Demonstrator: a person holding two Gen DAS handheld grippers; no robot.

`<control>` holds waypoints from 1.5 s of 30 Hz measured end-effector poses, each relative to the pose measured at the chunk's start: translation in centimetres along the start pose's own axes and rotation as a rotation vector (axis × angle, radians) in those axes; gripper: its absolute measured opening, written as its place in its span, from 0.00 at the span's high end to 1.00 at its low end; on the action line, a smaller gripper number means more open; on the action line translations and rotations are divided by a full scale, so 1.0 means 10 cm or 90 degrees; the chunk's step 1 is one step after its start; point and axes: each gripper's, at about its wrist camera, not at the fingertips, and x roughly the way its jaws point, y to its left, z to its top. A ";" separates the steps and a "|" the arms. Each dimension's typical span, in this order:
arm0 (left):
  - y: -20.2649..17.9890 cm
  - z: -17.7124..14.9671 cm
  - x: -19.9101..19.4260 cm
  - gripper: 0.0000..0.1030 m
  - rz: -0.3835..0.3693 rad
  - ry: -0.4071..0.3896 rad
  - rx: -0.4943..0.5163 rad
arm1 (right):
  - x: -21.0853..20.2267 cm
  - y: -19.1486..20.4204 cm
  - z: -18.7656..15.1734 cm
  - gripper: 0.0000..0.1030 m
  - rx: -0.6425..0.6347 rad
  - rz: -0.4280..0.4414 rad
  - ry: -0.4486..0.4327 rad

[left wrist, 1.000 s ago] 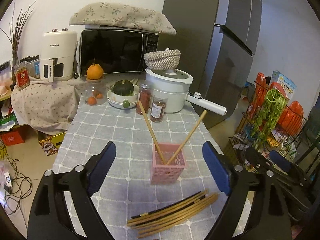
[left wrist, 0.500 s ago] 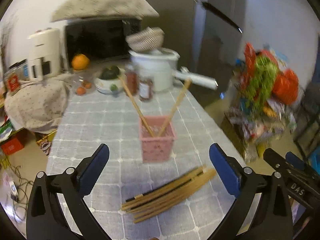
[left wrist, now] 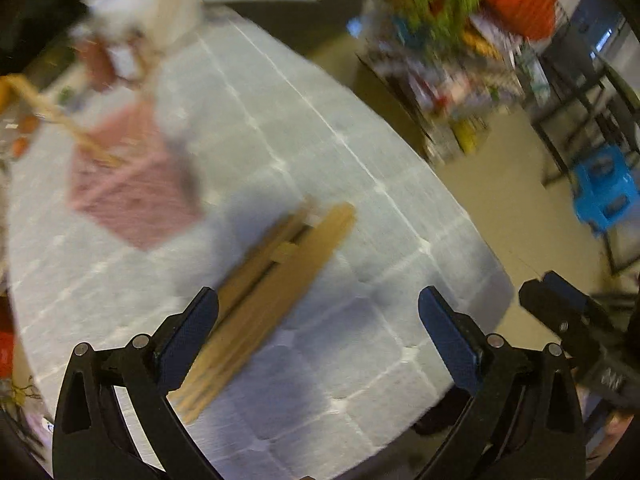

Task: Organize utensils
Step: 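Lower the left tool onto the chopstick pile and pinch one chopstick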

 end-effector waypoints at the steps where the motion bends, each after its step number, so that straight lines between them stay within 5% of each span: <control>1: -0.03 0.05 0.07 0.11 -0.012 0.019 0.008 | 0.00 -0.01 0.01 0.06 0.003 0.002 0.001; 7: -0.16 0.35 0.50 0.45 -0.050 0.128 0.057 | -0.09 -0.21 0.09 0.06 0.060 0.015 -0.022; 25: -0.27 0.41 0.93 0.60 0.001 0.196 0.157 | 0.03 -0.37 0.11 0.06 0.105 0.044 0.035; 28: -0.22 0.40 0.92 0.80 0.032 0.180 0.158 | 0.05 -0.39 0.12 0.06 0.114 0.041 0.037; 35: -0.13 0.13 0.74 0.96 0.045 0.104 0.121 | 0.12 -0.20 0.16 0.06 0.073 0.003 0.035; 42: 0.14 -0.26 -0.04 0.96 -0.010 -0.017 0.045 | 0.51 0.34 0.30 0.07 0.010 -0.013 0.103; 45: 0.20 -0.42 -0.34 0.96 -0.024 -0.072 0.016 | 0.78 0.53 0.32 0.23 0.037 0.003 0.170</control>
